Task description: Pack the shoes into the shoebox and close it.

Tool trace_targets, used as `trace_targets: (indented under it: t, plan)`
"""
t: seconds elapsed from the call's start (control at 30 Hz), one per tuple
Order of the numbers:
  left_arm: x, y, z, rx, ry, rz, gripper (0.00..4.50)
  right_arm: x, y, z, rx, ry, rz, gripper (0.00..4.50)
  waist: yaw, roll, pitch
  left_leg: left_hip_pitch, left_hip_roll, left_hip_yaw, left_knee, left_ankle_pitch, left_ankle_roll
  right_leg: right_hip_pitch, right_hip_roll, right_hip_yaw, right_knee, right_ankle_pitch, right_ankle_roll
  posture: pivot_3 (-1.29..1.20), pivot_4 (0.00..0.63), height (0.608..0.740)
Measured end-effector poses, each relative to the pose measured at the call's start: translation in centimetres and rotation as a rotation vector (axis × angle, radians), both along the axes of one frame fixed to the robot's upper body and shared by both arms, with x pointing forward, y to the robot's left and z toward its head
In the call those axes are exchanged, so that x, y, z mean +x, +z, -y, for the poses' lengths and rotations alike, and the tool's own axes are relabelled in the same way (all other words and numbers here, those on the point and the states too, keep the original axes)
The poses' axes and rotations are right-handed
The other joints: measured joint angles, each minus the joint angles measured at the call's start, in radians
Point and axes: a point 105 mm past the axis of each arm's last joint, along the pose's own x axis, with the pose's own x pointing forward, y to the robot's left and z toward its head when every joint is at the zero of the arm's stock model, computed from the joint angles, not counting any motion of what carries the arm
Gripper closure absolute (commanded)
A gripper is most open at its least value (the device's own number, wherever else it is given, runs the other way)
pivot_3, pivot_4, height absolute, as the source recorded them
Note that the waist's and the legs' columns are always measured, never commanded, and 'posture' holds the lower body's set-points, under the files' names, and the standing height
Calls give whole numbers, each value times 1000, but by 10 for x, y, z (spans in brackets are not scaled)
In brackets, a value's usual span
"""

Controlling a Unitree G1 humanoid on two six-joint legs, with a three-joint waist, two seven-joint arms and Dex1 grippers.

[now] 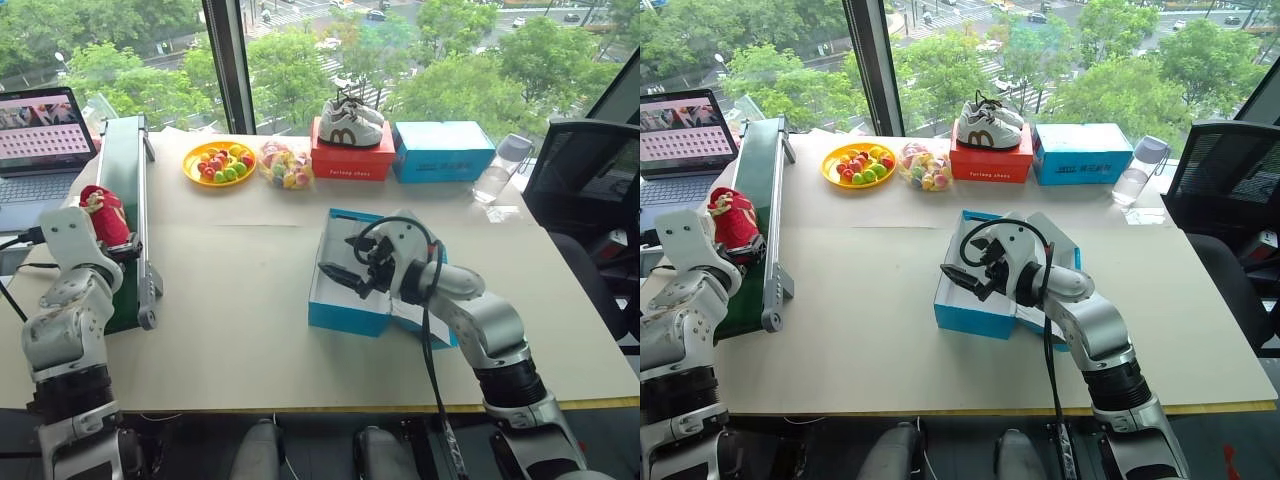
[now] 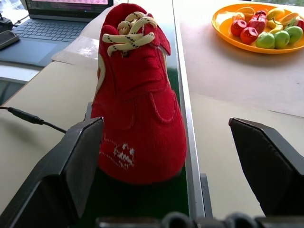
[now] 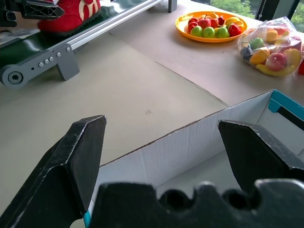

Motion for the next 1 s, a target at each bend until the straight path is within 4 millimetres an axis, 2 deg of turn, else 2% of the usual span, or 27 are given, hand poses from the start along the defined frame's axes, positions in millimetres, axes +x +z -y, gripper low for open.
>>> trace_targets:
  t: [0.03, 0.13, 0.33, 0.6, 0.83, 1.0]
  plan:
    - [-1, -6, -1, -13, 7, -22, 0, 0, 0, 1, 0, -5, 1, 64, 0, 0, 0, 0, 0, 0, 0, 0, 0, 0, 0, 0, 0, 0, 0, 0, 150, 740]
    - [-5, -20, -2, -51, 33, -63, 762, 1, 1, 3, -3, -12, 3, 0, 1, 0, 0, 0, 0, 0, 0, 0, 0, 0, 0, 0, 0, 0, 0, 0, 150, 740]
    - [-4, -19, 3, -86, 23, -48, 2715, 3, 1, 8, -15, -25, 6, 0, 5, 0, 0, 1, 0, 0, 0, 0, -1, 0, 0, 0, 1, 1, -1, 0, 150, 740]
    - [-3, -18, 3, -110, 40, -34, 2715, 5, -1, 12, -35, -45, 7, 0, 8, 0, 0, 2, 0, 0, 0, 0, -1, 1, 0, -1, 2, 1, -1, 0, 150, 740]
    - [-3, -19, 6, -131, 48, -19, 4409, 6, 0, 14, -37, -53, 10, 0, 14, 0, 0, 2, 0, 0, 0, 0, -1, 1, 0, -1, 1, 1, -1, 0, 150, 740]
    - [0, -18, 8, -128, 50, -14, 4461, 7, 0, 16, -35, -60, 11, 0, 22, 0, 0, 1, 0, 0, 0, 0, -1, 1, 0, -1, 1, 1, -1, 0, 150, 740]
